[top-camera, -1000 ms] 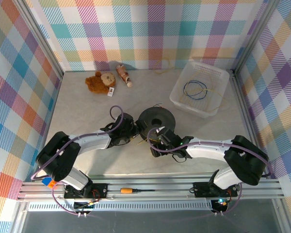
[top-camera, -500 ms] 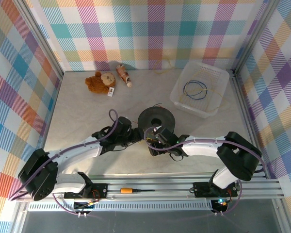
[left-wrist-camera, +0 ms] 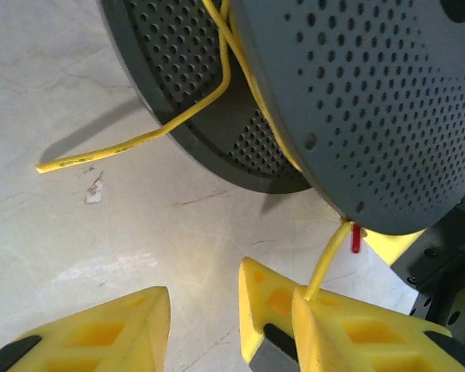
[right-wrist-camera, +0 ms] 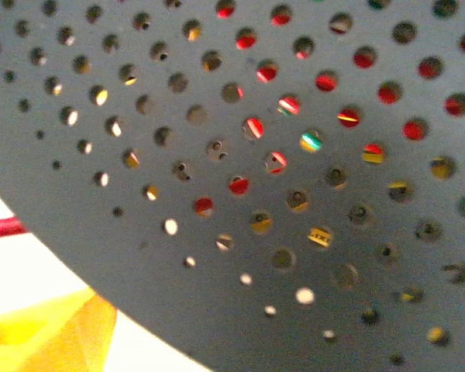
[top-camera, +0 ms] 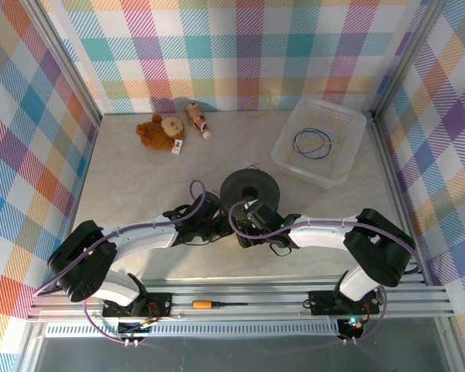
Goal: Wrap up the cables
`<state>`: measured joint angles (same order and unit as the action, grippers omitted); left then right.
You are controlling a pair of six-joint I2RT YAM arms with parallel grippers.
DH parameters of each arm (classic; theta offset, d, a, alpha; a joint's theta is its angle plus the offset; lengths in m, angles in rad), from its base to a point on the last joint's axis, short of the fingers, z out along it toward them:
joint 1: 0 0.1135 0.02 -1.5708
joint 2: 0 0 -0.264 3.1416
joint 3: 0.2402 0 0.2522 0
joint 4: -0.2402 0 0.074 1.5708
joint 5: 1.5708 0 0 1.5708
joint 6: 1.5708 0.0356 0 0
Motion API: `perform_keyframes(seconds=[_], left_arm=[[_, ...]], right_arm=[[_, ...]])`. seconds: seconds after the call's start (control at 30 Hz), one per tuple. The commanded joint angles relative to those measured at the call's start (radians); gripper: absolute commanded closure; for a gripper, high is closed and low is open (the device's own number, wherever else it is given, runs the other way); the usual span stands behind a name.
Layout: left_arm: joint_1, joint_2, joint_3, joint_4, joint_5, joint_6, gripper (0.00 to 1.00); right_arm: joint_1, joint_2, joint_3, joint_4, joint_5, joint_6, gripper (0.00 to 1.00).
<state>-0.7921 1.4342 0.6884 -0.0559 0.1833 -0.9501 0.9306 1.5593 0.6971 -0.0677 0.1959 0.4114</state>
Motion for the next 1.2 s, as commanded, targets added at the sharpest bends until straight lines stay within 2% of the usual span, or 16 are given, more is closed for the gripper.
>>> perform_keyframes(seconds=[0.0, 0.23, 0.33, 0.53, 0.73, 1.1, 1.17], left_arm=[[0.026, 0.012, -0.017, 0.149, 0.049, -0.027, 0.55], [0.037, 0.044, -0.041, 0.318, 0.157, -0.051, 0.63], [0.043, 0.030, -0.046, 0.274, 0.129, -0.042, 0.63], [0.057, 0.006, -0.047, 0.208, 0.094, -0.020, 0.73], [0.062, -0.006, -0.056, 0.167, 0.066, -0.003, 0.78], [0.080, 0.037, -0.028, 0.206, 0.077, 0.023, 0.85], [0.081, 0.056, -0.023, 0.217, 0.085, 0.023, 0.91]], right_arm=[[0.010, 0.030, 0.004, -0.001, -0.050, 0.012, 0.20], [0.010, 0.040, 0.000, 0.006, -0.055, 0.013, 0.20], [0.010, 0.044, 0.001, 0.009, -0.058, 0.013, 0.20], [0.010, 0.044, -0.002, 0.011, -0.059, 0.012, 0.20], [0.010, 0.045, -0.002, 0.012, -0.059, 0.012, 0.20], [0.011, 0.047, -0.003, 0.016, -0.063, 0.014, 0.21], [0.010, 0.045, -0.001, 0.012, -0.068, 0.012, 0.21]])
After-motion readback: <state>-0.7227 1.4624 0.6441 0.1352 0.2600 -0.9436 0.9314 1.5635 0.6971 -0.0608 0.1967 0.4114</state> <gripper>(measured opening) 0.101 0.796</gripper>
